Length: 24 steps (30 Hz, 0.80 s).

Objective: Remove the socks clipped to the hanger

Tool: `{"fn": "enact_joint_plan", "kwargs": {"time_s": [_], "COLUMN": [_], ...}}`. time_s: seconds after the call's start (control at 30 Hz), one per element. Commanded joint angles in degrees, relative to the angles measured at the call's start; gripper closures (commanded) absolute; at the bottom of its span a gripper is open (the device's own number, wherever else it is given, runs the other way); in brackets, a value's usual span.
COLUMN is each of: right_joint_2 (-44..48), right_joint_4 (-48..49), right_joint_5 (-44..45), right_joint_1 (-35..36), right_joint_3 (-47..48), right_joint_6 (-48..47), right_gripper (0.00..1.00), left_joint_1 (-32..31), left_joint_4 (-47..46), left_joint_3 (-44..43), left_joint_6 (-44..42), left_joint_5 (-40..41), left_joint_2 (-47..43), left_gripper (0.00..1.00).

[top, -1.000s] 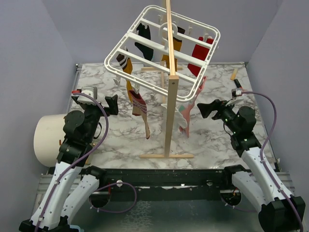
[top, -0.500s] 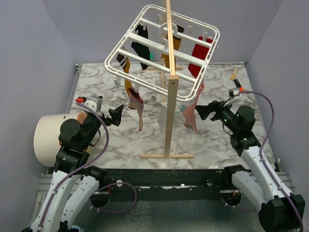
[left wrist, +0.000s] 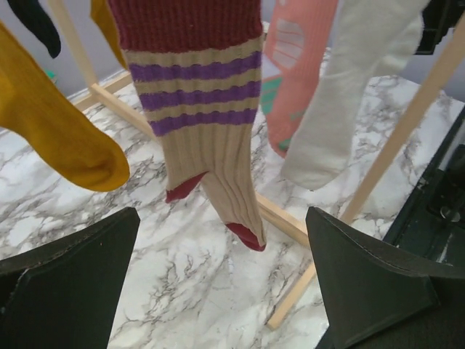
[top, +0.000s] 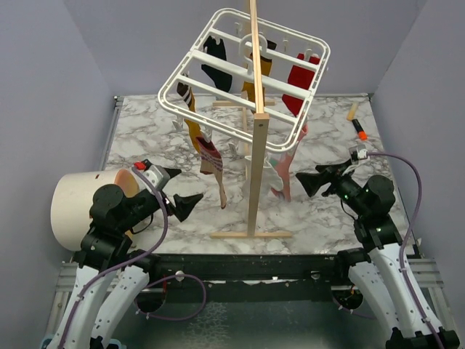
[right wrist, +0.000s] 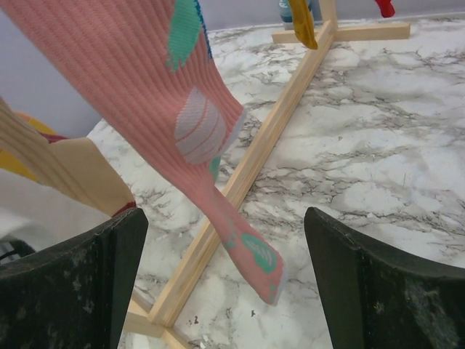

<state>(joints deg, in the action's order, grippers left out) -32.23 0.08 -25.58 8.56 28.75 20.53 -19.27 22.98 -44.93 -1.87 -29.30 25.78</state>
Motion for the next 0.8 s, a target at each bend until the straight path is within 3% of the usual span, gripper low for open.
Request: {"fn": "enact_joint_plan", "kwargs": {"time_s": [0.0,0.17,0.33,0.5,0.7,0.77], "right_joint_2": [2.4,6.4,8.3,8.8,8.2,7.6], "right_joint_4": [-6.8,-7.7,-8.1,-6.8,-7.1,-6.0], "right_joint_5": [-4.7,-8.0,-8.6,-9.9,-10.4,-10.8], "right_joint_1": [0.8,1.1,1.1,1.1,1.1,1.1], "right_joint_3": [1.8,1.0,1.6,1.4,2.4,2.1], "right_joint_6": [-1.1,0.0,1.0,2.1,1.1,1.1], "right_gripper": [0.06,0.06,0.05,0.05,0.04,0.04], "left_joint_1": [-0.7,-0.8,-0.8,-0.8,-1.5,-3.8], "left_joint_4": [1.1,-6.0,-14.5,-19.8,-36.0,-36.9], "left_joint_3": [0.5,2.9,7.6,9.2,11.8,10.8], "left_joint_6": [3.0,10.4,15.8,14.2,20.9,20.0], "left_joint_5": [-8.5,-16.5,-19.4,-20.6,-23.0,-23.1], "left_joint_2": [-3.0,-4.1,-3.7,2.3,7.6,10.7], "left_gripper": [0.01,0.01,0.03,0.09,0.11,0.14]}}
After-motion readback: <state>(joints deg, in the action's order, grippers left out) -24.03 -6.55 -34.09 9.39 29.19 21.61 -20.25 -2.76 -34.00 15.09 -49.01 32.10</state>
